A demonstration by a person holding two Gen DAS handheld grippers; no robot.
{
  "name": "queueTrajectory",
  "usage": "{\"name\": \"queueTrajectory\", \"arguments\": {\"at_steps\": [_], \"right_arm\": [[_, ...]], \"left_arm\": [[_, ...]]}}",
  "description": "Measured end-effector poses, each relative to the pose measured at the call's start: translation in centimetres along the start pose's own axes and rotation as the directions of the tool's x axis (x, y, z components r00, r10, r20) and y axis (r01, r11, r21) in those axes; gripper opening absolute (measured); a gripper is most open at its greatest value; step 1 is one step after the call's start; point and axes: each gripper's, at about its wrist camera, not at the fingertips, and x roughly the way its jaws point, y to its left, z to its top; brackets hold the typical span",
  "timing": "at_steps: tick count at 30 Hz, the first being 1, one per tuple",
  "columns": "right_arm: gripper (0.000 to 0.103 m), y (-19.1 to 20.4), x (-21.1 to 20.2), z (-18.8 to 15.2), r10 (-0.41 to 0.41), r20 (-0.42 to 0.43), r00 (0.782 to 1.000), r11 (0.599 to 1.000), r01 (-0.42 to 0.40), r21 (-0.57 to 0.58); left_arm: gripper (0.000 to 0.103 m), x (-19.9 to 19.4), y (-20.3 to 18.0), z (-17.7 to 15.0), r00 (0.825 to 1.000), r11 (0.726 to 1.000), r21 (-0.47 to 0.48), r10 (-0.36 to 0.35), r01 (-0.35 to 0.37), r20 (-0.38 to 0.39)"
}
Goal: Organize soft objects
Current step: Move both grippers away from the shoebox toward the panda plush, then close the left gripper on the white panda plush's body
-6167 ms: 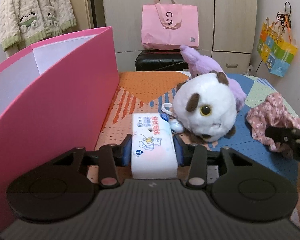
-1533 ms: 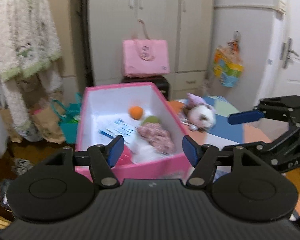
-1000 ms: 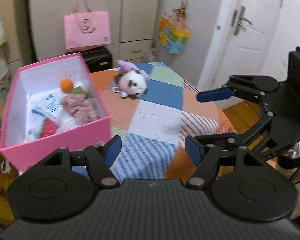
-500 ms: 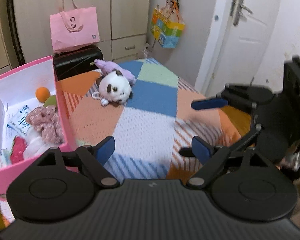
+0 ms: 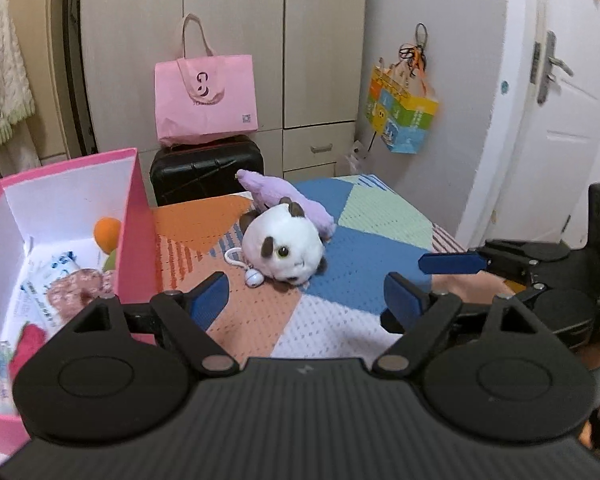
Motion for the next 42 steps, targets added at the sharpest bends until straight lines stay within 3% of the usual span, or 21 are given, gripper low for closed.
{"name": "queueTrajectory", "arguments": {"at_steps": [3,9,15,18,25,33,35,36,37,42], "right_arm": [[0.087,-1.0,1.4,0.7,0.002,-0.006,1.0,0.999,-0.002,0.043],[0.087,-0.9,4.2,1.4,-0.039,-0.048,0.998,0.999,0.038,-0.008],[0.087,0.0,7.5,2.4,-0.041,-0.088,0.995,0.998,0.036,-0.059],[0.086,0.4,9.1,3.0,-0.032,-0.137,0.99,0.995,0.019,-0.095],[0.085,0.0,11.1,3.7,-0.045,-0.172,0.984,0.996,0.031,-0.086],[0.084,-0.1,11.8,3.2,-0.043,-0.164,0.986,0.997,0.032,-0.066],[0.08,-0.1,11.9,3.1,-0.044,-0.161,0.986,0.997,0.034,-0.064],[0.071,-0.2,11.9,3.1,-0.047,-0.156,0.987,0.997,0.038,-0.062],[0.068,-0.3,11.9,3.1,-0.049,-0.146,0.988,0.997,0.04,-0.058],[0.067,-0.3,11.9,3.1,-0.046,-0.15,0.988,0.997,0.037,-0.065]], "left_arm": [[0.084,1.6,0.3,0.5,1.0,0.999,-0.031,-0.015,0.015,0.0],[0.084,5.4,1.3,1.4,0.999,0.988,-0.15,-0.023,0.027,0.028],[0.08,9.5,1.8,2.0,0.998,0.984,-0.169,0.054,-0.059,-0.036],[0.074,10.9,2.3,2.4,0.995,0.974,-0.223,0.021,-0.044,-0.101],[0.065,11.0,2.2,2.7,0.994,0.983,-0.166,0.057,-0.072,-0.093],[0.059,11.9,3.3,2.6,0.993,0.969,-0.243,0.014,-0.042,-0.114],[0.053,11.6,3.3,2.5,0.994,0.969,-0.243,0.009,-0.035,-0.108],[0.052,11.4,3.3,2.4,0.994,0.969,-0.244,0.007,-0.033,-0.108],[0.051,11.2,3.2,2.4,0.994,0.97,-0.242,0.005,-0.03,-0.105],[0.05,11.1,3.1,2.2,0.995,0.971,-0.239,0.0,-0.024,-0.102]]}}
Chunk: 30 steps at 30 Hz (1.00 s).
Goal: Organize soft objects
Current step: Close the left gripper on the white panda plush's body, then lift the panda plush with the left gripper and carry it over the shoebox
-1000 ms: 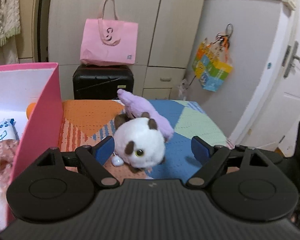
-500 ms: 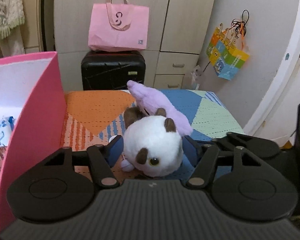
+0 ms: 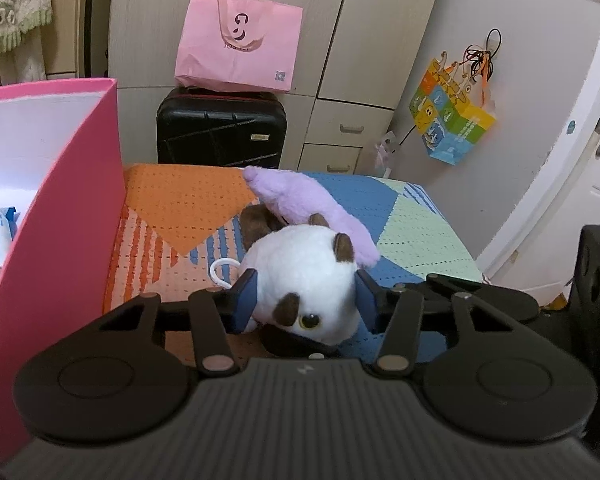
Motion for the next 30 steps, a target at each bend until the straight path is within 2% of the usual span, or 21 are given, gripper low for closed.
{"name": "queueTrajectory", "arguments": {"at_steps": [22,25,30], "right_arm": [[0.065,3.9,-5.3,-3.2,-0.028,0.027,0.999,1.0,0.028,0.008],[0.065,4.6,-6.3,-3.9,-0.04,0.031,0.999,0.999,0.04,0.007],[0.065,5.5,-7.5,-4.6,-0.064,0.024,0.998,0.997,0.062,0.051]], "left_arm": [[0.051,-5.9,-1.4,-4.1,0.999,0.996,0.077,-0.039,0.038,0.012],[0.051,-6.7,-1.4,-4.8,0.999,0.997,0.061,-0.05,0.05,0.01],[0.051,-7.8,-1.9,-5.6,0.998,0.996,0.072,-0.059,0.058,0.012]]}}
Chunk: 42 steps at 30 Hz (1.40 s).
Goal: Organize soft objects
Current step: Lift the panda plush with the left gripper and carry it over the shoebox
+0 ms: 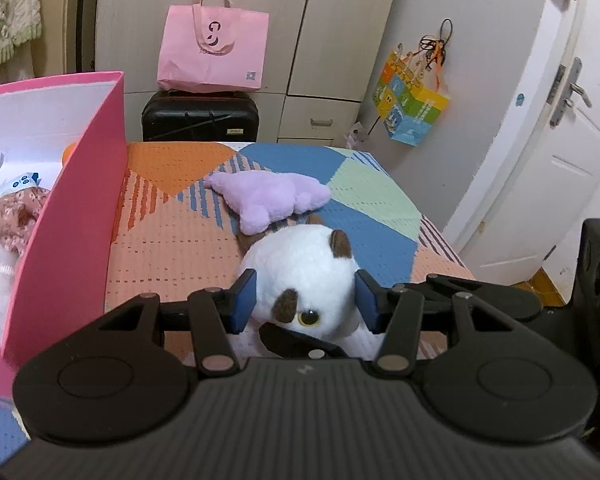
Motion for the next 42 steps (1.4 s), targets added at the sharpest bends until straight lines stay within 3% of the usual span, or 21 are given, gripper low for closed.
{"name": "queueTrajectory", "arguments": {"at_steps": [12,20,28,42], "right_arm": [[0.065,2.2,-2.7,-1.5,-0.061,-0.028,0.998,0.998,0.06,-0.034],[0.065,3.0,-3.9,-2.4,-0.049,-0.042,0.998,0.999,0.049,-0.014],[0.066,3.2,-5.6,-2.5,0.039,-0.079,0.996,0.998,-0.035,0.046],[0.066,8.1,-8.8,0.6,0.079,-0.077,0.994,0.991,-0.087,-0.106]], "left_arm": [[0.052,-2.3,-1.2,-2.2,0.999,0.998,0.045,-0.04,0.041,-0.02],[0.052,-3.9,-1.2,-3.3,0.998,0.998,0.033,-0.054,0.055,-0.038],[0.052,-6.5,-1.3,-3.9,0.998,0.995,0.072,-0.065,0.066,-0.016],[0.052,-12.9,0.4,-3.0,0.992,0.993,0.083,-0.086,0.079,0.089]]}}
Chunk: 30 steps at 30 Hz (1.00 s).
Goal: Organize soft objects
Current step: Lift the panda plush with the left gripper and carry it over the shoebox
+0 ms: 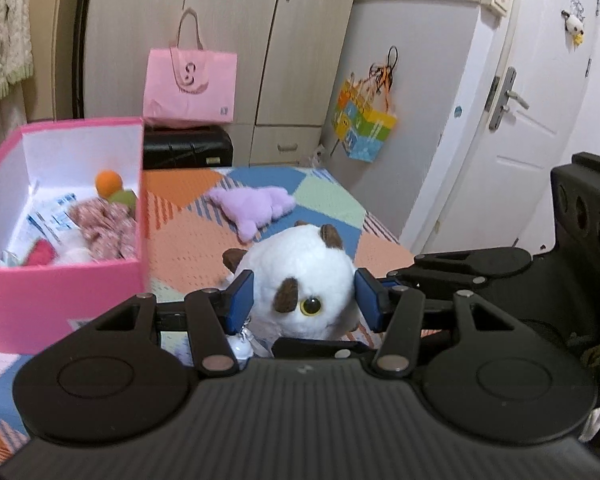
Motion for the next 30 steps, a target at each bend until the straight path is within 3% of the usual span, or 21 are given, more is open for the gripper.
{"name": "queueTrajectory", "arguments": {"at_steps": [2,7,17,22,30], "right_arm": [[0.067,0.5,-0.2,0.9,0.028,-0.002,1.0,1.0,-0.028,-0.007],[0.067,1.0,0.9,2.7,0.209,-0.046,0.977,0.977,-0.207,0.054],[0.067,5.4,0.9,6.5,0.185,0.071,0.98,0.979,-0.177,-0.102],[0.067,6.0,2.0,9.9,0.256,0.123,0.959,0.964,-0.244,-0.107],[0.067,7.2,6.7,13.3,0.308,0.141,0.941,0.944,-0.284,-0.168]], "left_arm": [[0.052,-1.0,0.1,0.5,1.0,1.0,0.022,0.018,-0.019,0.023],[0.052,-2.9,0.9,1.6,0.993,0.991,0.075,0.103,-0.107,0.053],[0.052,-7.1,4.1,3.4,0.975,0.986,0.041,0.156,-0.164,0.159],[0.052,-8.5,6.1,5.3,0.948,0.976,0.018,0.207,-0.218,0.24],[0.053,-7.4,10.8,6.9,0.923,0.955,-0.033,0.295,-0.296,0.249]]}}
